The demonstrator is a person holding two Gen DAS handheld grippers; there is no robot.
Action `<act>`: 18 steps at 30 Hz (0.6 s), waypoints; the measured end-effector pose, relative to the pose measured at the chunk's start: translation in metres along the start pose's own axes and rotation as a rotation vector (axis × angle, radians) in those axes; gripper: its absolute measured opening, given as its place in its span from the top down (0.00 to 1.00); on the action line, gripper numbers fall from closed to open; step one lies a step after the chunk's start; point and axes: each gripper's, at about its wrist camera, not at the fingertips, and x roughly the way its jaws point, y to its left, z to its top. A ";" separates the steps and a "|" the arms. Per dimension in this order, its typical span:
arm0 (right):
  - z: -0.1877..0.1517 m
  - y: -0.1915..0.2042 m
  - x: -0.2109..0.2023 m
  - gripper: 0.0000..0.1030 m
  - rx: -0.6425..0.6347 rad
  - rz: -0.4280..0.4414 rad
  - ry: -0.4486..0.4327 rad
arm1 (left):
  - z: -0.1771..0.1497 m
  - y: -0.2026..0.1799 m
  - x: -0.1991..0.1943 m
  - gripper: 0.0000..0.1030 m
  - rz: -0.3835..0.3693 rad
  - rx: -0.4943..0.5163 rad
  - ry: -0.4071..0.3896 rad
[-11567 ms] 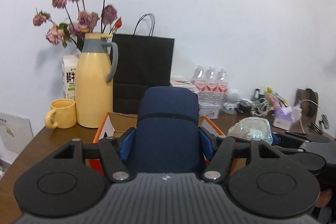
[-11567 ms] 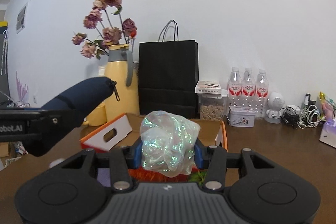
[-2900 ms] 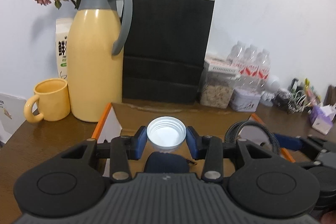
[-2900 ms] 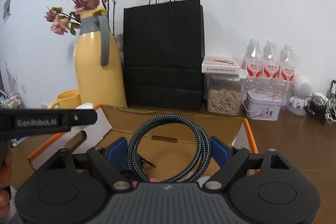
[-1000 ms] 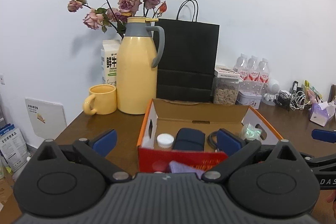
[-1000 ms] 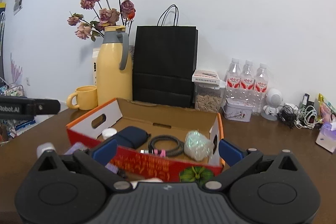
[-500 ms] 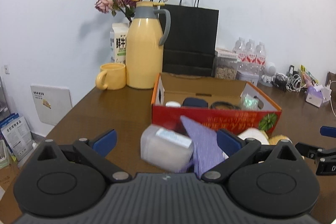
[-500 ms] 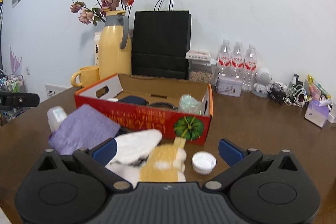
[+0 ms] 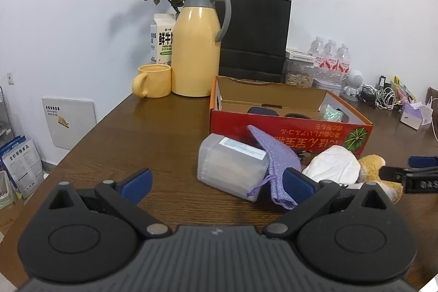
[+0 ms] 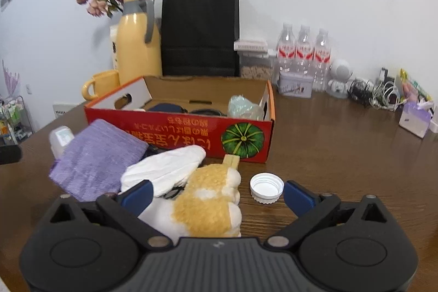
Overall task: Organize objects
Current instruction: 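Grasp the yellow-and-white plush toy with the right tool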
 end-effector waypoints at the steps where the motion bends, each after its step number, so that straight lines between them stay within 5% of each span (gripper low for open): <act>1: 0.002 -0.001 0.007 0.14 0.007 0.005 0.021 | 0.000 0.001 0.000 0.00 0.001 -0.003 0.002; 10: -0.001 -0.006 0.036 0.45 0.081 0.060 0.123 | -0.005 0.008 0.003 0.00 0.002 -0.017 0.017; 18: -0.004 -0.006 0.034 0.56 0.103 0.070 0.097 | -0.007 0.001 0.006 0.00 -0.009 -0.007 0.034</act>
